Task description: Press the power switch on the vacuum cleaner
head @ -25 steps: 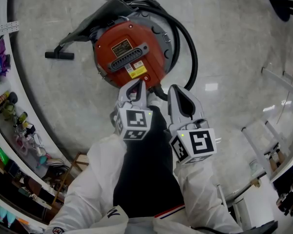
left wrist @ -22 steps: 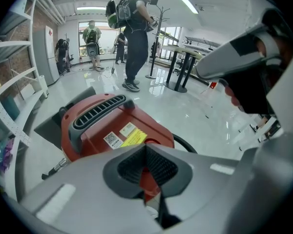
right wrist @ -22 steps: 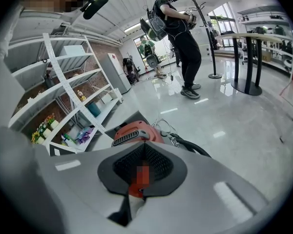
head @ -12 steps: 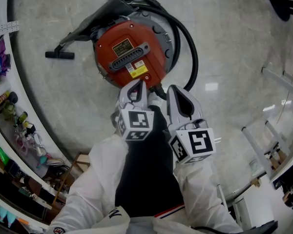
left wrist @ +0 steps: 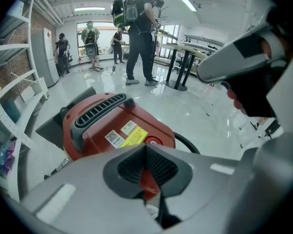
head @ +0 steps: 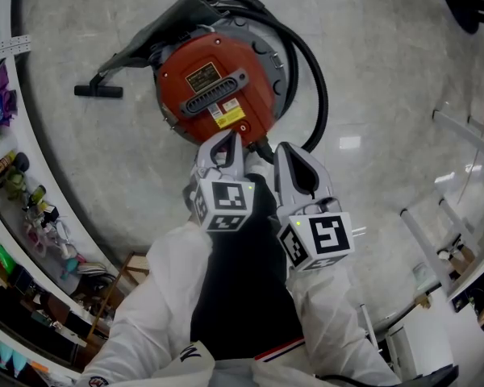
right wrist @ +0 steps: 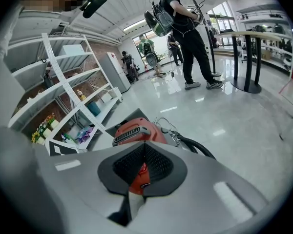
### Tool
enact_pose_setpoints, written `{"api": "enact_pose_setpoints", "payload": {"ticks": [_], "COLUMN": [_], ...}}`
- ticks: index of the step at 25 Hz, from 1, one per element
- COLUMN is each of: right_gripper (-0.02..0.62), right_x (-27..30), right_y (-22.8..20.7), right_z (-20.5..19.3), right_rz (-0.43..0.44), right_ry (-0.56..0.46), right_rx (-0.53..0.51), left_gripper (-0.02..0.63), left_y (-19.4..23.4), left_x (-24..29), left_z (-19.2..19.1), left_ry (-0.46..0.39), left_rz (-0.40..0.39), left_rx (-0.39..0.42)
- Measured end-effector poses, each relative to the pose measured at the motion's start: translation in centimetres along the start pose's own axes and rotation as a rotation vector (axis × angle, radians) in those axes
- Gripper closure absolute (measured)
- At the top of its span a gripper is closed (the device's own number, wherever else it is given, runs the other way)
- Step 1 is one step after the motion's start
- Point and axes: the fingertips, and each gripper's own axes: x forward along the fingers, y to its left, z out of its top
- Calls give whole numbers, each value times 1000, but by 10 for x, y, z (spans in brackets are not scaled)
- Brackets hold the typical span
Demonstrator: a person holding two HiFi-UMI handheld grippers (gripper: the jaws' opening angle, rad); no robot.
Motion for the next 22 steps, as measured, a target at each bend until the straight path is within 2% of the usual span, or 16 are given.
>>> {"api": "enact_pose_setpoints", "payload": {"ticks": [22], "right_gripper": [595], "right_x": [1], "right_y": [1], "right_z": [-5], "right_rz": [-5], "right_ry": [7], "right_rx": [0], "left_gripper": [606], "left_y": [-2], "left_x": [0], "left_z": [-2], "left_ry": [12], "left_rz": [-10], "left_rx": [4]}}
